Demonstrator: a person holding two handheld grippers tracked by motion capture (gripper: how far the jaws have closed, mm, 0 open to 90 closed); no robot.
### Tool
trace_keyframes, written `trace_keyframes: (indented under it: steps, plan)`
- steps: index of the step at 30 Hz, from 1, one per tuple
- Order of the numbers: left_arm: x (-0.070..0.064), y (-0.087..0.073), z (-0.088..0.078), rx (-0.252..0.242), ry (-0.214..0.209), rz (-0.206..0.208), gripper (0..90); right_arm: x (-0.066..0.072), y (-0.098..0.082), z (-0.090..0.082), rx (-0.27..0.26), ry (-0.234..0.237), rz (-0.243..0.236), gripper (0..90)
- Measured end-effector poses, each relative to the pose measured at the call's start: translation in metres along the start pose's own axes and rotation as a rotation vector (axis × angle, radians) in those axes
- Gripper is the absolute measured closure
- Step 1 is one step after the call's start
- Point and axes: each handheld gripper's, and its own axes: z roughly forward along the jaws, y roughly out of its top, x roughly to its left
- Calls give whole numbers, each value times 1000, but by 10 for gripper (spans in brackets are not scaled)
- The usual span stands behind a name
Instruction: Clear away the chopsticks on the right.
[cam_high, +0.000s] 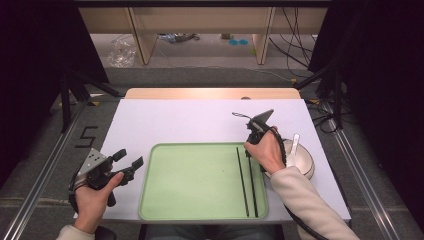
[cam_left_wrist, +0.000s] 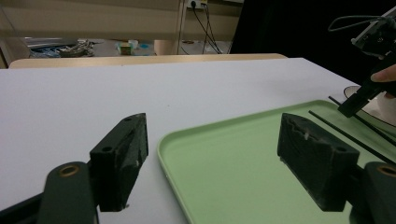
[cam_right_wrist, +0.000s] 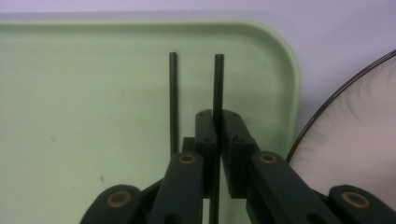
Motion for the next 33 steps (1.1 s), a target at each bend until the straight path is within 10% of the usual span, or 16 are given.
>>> trace_keyframes:
  steps: [9, 16, 18, 22, 33]
  plan:
    - [0, 0, 0, 0, -1, -1, 246, -1, -3, -11, -63, 30, -57, 732]
    - [0, 0, -1, 0, 0, 0, 245, -4, -17, -38, -391, 62, -474, 656]
    - [0, 0, -1, -2, 0, 2, 245, -8, -23, -45, -448, 131, -553, 645]
    - [0, 0, -1, -4, -1, 3, 244, -14, -38, -57, -596, 124, -705, 560]
    - [-1, 1, -1, -7, 1, 10, 242, -47, -100, -74, -859, 217, -750, 437]
